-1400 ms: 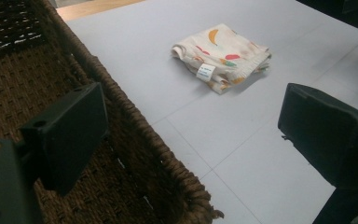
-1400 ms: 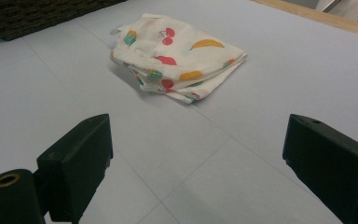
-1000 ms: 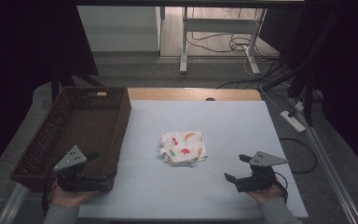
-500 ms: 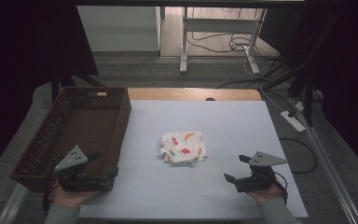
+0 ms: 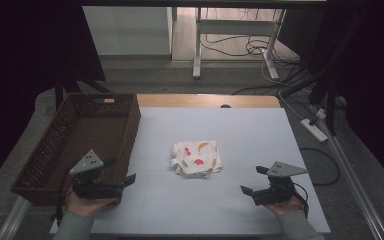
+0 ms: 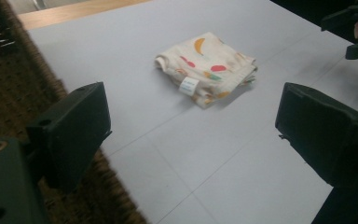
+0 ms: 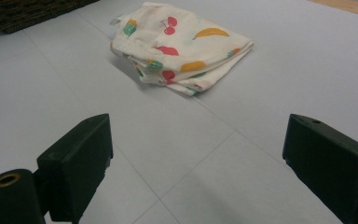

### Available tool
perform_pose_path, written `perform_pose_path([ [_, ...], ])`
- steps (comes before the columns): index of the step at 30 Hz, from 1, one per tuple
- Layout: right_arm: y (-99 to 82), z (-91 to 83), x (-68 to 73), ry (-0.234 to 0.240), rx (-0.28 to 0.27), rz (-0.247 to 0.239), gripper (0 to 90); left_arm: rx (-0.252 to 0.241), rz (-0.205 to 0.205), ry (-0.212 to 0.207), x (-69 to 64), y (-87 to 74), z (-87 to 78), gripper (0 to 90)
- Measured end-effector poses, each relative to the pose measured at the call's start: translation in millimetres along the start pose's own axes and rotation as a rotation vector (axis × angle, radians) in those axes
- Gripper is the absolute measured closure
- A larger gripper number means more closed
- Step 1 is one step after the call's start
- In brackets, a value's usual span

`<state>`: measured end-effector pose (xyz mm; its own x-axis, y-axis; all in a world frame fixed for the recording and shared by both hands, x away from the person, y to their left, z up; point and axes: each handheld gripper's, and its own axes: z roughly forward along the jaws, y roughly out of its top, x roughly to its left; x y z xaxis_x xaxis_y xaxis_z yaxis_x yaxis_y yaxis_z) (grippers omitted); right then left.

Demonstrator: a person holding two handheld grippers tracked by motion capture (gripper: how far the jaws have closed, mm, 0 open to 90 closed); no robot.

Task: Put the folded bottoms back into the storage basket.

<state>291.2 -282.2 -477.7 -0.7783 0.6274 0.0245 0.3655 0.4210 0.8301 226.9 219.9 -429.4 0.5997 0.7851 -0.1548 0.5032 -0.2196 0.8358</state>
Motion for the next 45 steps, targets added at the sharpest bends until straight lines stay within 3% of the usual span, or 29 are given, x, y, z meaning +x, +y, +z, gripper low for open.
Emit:
perform_pose_path([
  [12, -2.0, 0.3, 1.1, -0.007, 0.012, 0.006, 8.9, 0.035, 0.052, -0.055, -18.2, 23.1, 28.7, 9.8],
  [45, -6.3, 0.7, 2.8, -0.012, 0.034, 0.012, 9.0, 0.056, 0.044, -0.095, -21.0, 52.0, 62.3, 10.3],
])
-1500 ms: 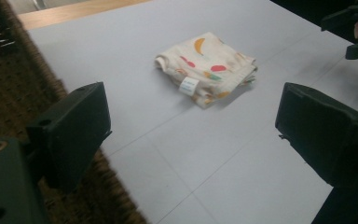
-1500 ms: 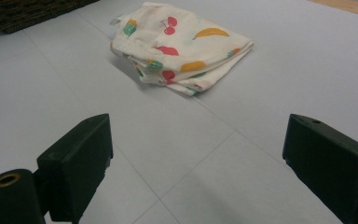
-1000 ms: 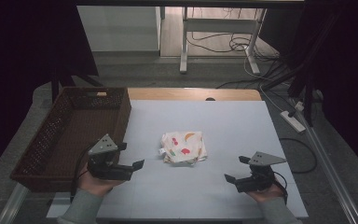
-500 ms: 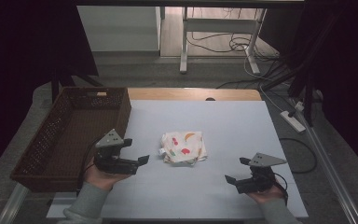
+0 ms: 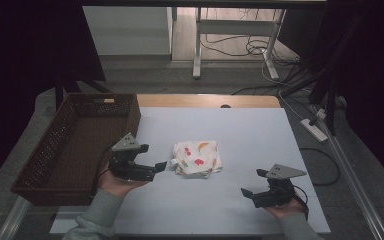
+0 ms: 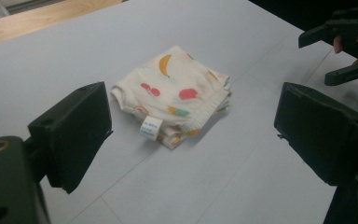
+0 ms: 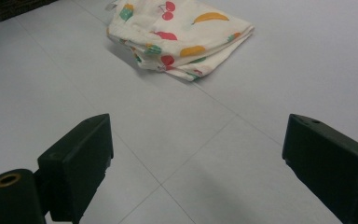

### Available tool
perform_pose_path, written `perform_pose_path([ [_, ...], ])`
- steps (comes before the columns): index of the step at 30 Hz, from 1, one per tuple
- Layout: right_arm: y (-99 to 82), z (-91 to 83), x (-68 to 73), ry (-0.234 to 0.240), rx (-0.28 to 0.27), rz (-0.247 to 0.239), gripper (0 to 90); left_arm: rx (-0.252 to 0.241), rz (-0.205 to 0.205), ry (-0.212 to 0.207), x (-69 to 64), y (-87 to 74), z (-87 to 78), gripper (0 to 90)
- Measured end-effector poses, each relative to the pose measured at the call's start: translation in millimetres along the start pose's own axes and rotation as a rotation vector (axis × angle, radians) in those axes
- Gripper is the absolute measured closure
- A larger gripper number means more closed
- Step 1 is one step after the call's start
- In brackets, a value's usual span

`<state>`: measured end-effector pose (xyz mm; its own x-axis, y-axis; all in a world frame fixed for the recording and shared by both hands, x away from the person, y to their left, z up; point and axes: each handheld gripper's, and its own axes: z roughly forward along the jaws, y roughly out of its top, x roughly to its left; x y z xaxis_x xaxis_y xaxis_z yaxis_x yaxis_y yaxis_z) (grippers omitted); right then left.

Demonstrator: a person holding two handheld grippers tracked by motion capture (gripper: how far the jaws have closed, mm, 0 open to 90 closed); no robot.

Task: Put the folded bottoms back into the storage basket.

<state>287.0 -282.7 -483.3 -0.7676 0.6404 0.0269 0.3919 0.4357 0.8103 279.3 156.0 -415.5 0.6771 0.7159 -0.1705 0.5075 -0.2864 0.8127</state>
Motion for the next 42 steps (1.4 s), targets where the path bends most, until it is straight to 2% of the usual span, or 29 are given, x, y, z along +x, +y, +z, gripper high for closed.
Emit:
perform_pose_path([
  [18, -0.9, 1.7, 0.2, 0.0, 0.02, -0.007, 9.0, 0.049, 0.025, -0.014, -3.3, 13.6, 38.4, 10.5],
  [42, -2.4, 2.5, -1.6, 0.002, 0.025, -0.002, 9.0, 0.096, 0.001, -0.001, 12.4, 23.8, 83.8, 11.1],
])
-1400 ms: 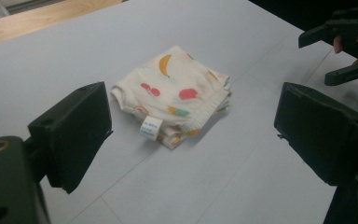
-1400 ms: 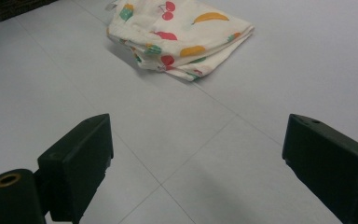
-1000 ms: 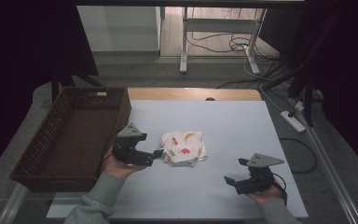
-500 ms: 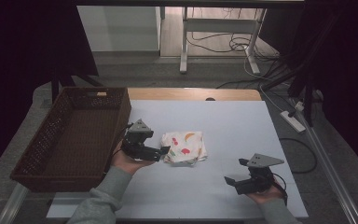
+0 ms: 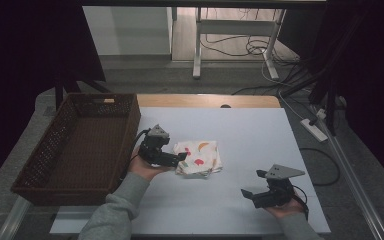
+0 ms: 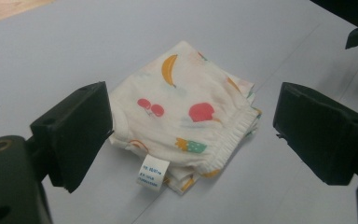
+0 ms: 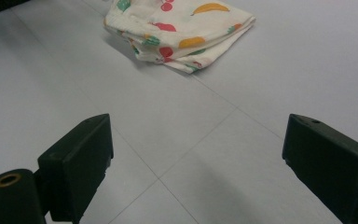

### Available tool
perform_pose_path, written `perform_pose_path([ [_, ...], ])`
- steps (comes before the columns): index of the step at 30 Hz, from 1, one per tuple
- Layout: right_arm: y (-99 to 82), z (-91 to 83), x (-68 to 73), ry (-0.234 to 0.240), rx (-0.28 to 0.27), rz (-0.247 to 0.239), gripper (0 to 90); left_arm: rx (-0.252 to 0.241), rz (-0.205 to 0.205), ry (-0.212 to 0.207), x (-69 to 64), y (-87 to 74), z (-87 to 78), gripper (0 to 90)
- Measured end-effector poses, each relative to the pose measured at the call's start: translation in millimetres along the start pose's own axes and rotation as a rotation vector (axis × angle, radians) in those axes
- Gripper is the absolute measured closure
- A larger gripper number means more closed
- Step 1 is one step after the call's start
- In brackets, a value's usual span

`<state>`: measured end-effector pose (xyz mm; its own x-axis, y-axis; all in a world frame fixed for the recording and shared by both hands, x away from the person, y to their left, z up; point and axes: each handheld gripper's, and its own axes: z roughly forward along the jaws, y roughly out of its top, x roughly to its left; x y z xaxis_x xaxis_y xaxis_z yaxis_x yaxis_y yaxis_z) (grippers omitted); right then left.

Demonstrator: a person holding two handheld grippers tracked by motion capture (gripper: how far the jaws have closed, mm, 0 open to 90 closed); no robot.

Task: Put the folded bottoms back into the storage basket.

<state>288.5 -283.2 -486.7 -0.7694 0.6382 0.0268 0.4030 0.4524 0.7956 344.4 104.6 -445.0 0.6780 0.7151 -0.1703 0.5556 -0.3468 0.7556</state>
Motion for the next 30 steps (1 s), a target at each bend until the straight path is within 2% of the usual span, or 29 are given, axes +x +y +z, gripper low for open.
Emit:
perform_pose_path([
  [6, 0.5, -0.4, -2.1, -0.009, -0.018, 0.003, 10.8, -0.004, -0.01, -0.016, 4.5, 3.8, 8.5, 11.8],
  [15, 1.0, 3.9, -5.5, 0.014, -0.016, 0.013, 10.8, 0.015, -0.021, 0.009, 14.5, 9.0, 23.9, 12.0],
  [22, 1.0, 3.9, -5.3, 0.015, -0.019, 0.011, 10.7, 0.029, -0.021, 0.025, 17.9, 11.8, 34.1, 13.0],
  [30, 0.6, 4.5, -4.7, 0.014, -0.012, 0.008, 10.6, 0.046, -0.039, 0.034, 27.8, 9.7, 44.0, 12.8],
])
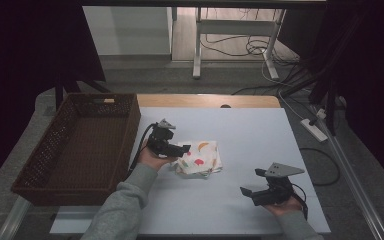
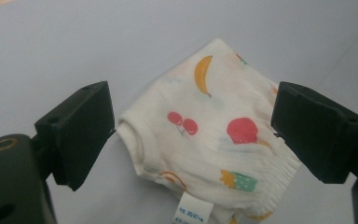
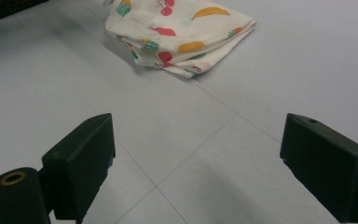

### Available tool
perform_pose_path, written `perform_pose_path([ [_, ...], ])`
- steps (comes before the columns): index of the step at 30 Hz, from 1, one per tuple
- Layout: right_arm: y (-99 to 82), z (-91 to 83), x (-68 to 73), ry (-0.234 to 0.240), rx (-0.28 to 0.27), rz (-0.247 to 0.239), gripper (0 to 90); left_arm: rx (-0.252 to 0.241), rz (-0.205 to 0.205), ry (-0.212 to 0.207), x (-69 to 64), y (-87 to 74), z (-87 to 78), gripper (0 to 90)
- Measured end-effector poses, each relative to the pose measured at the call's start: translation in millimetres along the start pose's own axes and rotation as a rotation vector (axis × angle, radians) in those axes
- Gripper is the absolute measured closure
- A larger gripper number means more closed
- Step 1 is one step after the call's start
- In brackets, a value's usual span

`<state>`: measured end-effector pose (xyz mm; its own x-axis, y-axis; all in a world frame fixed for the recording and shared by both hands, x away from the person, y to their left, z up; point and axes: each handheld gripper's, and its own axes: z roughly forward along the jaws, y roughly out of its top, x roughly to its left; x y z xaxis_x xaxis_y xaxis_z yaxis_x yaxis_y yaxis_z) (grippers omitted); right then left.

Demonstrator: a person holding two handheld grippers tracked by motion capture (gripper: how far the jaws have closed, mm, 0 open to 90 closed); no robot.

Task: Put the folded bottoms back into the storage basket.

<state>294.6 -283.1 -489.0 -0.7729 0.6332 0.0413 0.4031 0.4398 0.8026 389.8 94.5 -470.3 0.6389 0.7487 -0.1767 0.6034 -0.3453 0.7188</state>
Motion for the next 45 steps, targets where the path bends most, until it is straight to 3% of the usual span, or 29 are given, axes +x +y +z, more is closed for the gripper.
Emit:
perform_pose_path([
  [12, -0.4, 0.2, 0.2, -0.003, 0.003, 0.0, 10.4, 0.033, -0.008, 0.021, 6.2, -1.7, 15.2, 13.0],
  [18, -0.5, 0.3, -0.1, -0.004, 0.005, 0.001, 10.4, 0.046, -0.033, 0.028, 9.8, -1.6, 28.8, 14.0],
  [27, -1.7, 1.2, 0.0, 0.002, 0.008, 0.002, 10.4, 0.12, -0.038, 0.024, 14.4, -5.0, 49.1, 13.2],
  [36, -2.1, 0.2, 0.9, -0.002, 0.012, -0.003, 10.5, 0.126, -0.046, 0.027, 17.2, -5.7, 50.3, 12.8],
  [45, -3.6, -0.6, 2.5, -0.003, 0.021, -0.002, 10.4, 0.164, -0.055, 0.037, 20.7, -9.2, 59.8, 12.5],
])
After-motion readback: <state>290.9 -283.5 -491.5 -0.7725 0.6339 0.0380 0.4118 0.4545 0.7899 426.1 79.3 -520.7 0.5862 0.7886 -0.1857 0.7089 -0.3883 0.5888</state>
